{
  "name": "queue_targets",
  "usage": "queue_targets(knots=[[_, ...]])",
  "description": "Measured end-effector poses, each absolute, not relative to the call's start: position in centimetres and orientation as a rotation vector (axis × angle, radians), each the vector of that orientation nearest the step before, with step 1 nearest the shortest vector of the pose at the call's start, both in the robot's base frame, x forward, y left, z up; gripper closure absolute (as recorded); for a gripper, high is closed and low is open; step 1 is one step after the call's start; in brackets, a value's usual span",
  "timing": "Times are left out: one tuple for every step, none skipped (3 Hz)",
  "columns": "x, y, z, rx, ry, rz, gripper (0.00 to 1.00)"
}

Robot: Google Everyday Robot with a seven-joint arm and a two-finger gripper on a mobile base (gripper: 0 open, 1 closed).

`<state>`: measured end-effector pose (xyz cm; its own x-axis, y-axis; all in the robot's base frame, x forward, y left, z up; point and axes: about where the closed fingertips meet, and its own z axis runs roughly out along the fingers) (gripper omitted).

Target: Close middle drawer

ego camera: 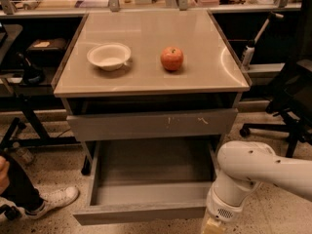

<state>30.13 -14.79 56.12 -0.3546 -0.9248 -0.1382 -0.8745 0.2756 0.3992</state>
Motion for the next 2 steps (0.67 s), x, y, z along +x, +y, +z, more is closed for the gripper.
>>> queue_targets(knots=[[30.4,-13.9,52.7,1.676,-2.398,-0.651,1.00],[32.2,-13.0,48.2,1.641,-2.401,-0.681,1.00]])
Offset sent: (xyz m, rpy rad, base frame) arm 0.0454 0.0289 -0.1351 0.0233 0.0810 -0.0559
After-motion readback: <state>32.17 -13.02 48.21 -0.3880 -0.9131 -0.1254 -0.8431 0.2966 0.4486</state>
